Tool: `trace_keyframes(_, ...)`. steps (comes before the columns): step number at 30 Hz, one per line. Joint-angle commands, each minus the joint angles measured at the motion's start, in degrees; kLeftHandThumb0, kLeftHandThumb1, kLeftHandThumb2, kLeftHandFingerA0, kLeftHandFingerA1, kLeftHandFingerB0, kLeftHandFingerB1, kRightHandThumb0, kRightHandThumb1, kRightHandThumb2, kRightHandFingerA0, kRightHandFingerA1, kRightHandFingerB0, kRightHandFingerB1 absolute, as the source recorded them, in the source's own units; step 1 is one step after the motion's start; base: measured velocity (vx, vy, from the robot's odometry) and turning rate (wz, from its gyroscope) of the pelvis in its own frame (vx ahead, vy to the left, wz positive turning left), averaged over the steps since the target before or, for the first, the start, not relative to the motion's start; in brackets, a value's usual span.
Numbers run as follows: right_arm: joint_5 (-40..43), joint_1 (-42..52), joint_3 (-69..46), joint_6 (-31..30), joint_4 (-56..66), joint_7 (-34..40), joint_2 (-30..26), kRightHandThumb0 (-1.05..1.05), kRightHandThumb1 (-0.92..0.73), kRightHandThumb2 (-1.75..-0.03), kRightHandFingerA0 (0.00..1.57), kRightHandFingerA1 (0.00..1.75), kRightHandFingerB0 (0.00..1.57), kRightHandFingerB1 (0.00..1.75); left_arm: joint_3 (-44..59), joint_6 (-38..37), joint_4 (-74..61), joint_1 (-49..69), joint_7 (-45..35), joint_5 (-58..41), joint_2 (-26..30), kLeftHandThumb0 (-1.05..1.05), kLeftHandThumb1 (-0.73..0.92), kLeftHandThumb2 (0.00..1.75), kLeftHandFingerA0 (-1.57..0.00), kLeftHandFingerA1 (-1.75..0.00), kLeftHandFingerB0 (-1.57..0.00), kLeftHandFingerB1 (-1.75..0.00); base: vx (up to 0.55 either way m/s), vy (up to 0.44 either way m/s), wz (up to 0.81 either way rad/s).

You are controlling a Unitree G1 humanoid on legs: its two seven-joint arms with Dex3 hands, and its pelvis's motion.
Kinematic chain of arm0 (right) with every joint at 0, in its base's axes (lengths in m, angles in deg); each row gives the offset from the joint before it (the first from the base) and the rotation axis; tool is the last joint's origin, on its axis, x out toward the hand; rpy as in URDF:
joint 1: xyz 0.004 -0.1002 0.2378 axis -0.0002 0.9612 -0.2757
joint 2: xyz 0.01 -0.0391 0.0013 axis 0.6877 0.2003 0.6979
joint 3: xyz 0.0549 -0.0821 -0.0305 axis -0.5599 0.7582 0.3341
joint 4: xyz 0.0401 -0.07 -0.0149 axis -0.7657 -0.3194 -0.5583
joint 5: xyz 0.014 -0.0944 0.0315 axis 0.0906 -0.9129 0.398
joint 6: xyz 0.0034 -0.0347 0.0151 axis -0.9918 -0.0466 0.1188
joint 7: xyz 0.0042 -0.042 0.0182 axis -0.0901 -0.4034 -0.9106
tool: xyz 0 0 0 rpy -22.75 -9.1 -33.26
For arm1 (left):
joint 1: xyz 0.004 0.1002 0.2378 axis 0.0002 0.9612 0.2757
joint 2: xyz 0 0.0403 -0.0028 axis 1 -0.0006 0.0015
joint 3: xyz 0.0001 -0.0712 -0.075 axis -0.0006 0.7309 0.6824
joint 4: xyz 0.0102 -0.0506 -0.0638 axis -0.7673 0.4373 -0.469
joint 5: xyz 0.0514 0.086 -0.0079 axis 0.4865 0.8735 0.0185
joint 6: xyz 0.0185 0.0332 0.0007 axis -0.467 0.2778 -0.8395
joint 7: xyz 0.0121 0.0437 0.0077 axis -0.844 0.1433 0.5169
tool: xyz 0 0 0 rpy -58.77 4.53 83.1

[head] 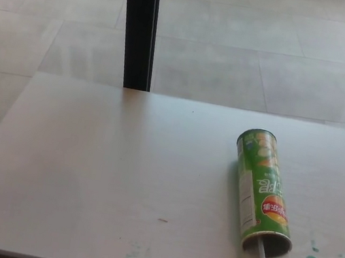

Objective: Use the finger on the right hand of the robot to pull out the chips tray kept inside a container in the middle of the desk

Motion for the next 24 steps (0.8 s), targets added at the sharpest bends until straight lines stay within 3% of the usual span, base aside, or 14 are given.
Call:
trace_keyframes(1, 2.5, 1.1, 0.0, 1.3, 0.7, -1.4, 0.2, -0.26, -0.6, -0.61, 0.76, 1.04, 0.12, 0.38, 0.0, 1.8, -0.3, -0.1, 0.2, 0.5, 1.4, -0.37, 0.72, 0.6, -0.53, -0.56, -0.5, -0.48, 0.0, 0.0, 0.0)
trace_keyframes(11, 2.9, 1.3, 1.1, 1.9, 0.8, -1.9, -0.2, -0.27, -0.62, -0.62, 0.71, 1.02, 0.1, 0.37, -1.1, 1.5, 1.3, -0.4, -0.7, 1.2, 2.4, -0.39, 0.73, 0.61, -0.49, -0.52, -0.49, -0.47, 0.0, 0.0, 0.0)
trace_keyframes(12, 1.8, 1.2, 2.1, 1.8, 0.4, -1.7, -0.8, -0.25, -0.44, -0.94, 0.73, 0.9, 0.0, 0.47, -1.0, 1.6, 2.7, -1.1, -0.8, 0.9, 2.6, -0.38, 0.71, 0.6, -0.5, -0.52, -0.51, -0.47, 0.0, 0.0, 0.0)
trace_keyframes(14, 2.4, 0.8, 2.3, 1.6, -0.7, -2.7, -1.3, -0.24, -0.46, -0.95, 0.72, 0.9, 0.0, 0.47, -0.7, 2.8, 1.9, -0.9, -0.5, 0.3, 2.4, -0.38, 0.72, 0.6, -0.52, -0.52, -0.49, -0.46, 0.0, 0.0, 0.0)
trace_keyframes(17, 1.7, 1.1, 3.1, 1.6, -0.1, -1.4, -1.4, -0.25, -0.44, -0.94, 0.75, 0.91, 0.04, 0.49, -0.7, 3.8, -0.8, 0.2, -0.8, -0.2, 2.1, -0.38, 0.73, 0.61, -0.49, -0.52, -0.47, -0.45, 0.0, 0.0, 0.0)
trace_keyframes(18, 2.3, 1.1, 2.9, 1.3, 0.3, -1.7, -1.2, -0.3, -0.64, -0.61, 0.7, 0.98, 0.13, 0.37, -0.7, 4.7, -2.0, 0.4, -0.1, -0.1, 1.9, -0.4, 0.72, 0.6, -0.51, -0.53, -0.48, -0.45, 0.0, 0.0, 0.0)
trace_keyframes(23, 1.8, 1.7, 3.6, 3.3, 0.9, -0.4, -1.0, -0.28, -0.63, -0.61, 0.73, 0.99, 0.14, 0.38, -0.9, 3.3, -0.2, -0.1, -0.6, 0.3, 2.2, -0.39, 0.73, 0.6, -0.51, -0.53, -0.48, -0.45, 0.0, 0.0, 0.0)
trace_keyframes(24, 2.1, 1.0, 3.6, 2.6, -0.3, -0.9, -1.4, -0.26, -0.43, -0.94, 0.75, 0.91, 0.03, 0.49, -1.2, 2.3, 0.2, 0.0, -1.3, 0.5, 2.5, -0.39, 0.73, 0.61, -0.5, -0.53, -0.47, -0.46, 0.0, 0.0, 0.0)
